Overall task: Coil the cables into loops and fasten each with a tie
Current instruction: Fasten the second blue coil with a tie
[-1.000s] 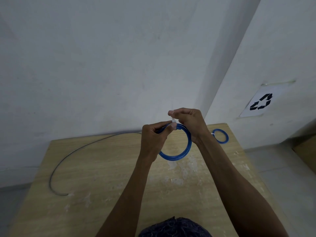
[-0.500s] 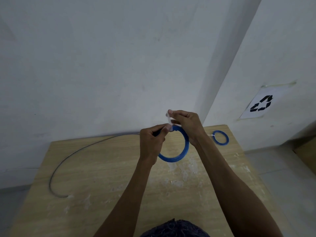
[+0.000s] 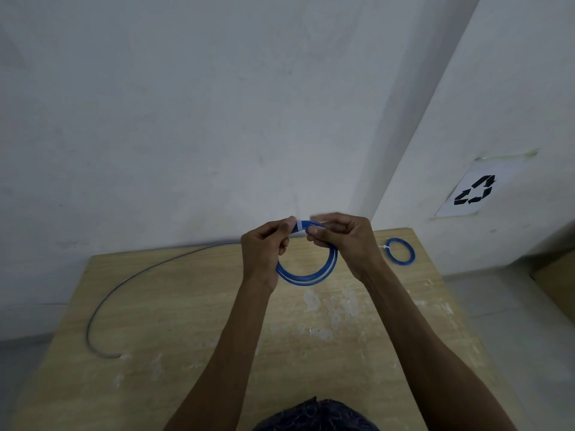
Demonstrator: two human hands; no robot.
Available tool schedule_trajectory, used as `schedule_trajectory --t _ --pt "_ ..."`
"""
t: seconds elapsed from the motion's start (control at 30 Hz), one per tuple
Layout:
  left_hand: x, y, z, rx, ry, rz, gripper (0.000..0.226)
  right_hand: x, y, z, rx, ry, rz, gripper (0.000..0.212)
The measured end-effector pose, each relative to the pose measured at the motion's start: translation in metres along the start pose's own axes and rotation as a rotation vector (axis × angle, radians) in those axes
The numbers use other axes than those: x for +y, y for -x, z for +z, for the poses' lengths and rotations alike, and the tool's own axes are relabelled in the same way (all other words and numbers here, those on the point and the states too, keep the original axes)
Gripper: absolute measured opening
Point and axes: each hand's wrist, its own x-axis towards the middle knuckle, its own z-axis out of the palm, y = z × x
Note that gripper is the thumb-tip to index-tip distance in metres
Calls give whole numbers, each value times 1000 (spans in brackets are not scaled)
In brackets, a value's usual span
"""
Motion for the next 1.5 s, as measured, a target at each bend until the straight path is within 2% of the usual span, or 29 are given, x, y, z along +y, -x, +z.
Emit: schedule_trajectory --t 0.07,0.27,0.43,0.53,0.67,0.8,0.97,1.07,1.2,1.4,1.5 --pt "-2 0 2 44 -44 45 6 0 -1 1 5 -4 -6 37" --pt "-3 1 4 52 -175 244 8 6 -2 -1 -10 -79 -21 21" --pt "-2 5 3 -22 -123 203 11 6 -5 1 24 -222 11 16" --pt "-7 6 1 -104 -90 159 23 9 -2 5 131 -111 -103 16" --pt "-11 9 4 -63 11 82 24 15 2 11 244 101 -230 21" --pt "-10 10 6 -71 122 15 19 14 4 13 267 77 -231 17" --pt "-15 12 10 -32 43 -6 21 15 2 14 306 78 -238 15" --pt "-17 15 12 -10 74 65 25 20 0 14 327 102 -221 20" --pt "-19 11 15 90 6 190 27 28 2 15 368 248 -190 30" --pt "-22 11 17 112 -31 212 26 30 6 15 422 407 -269 24" --pt "-23 10 18 110 -26 212 26 33 5 14 424 408 -280 26"
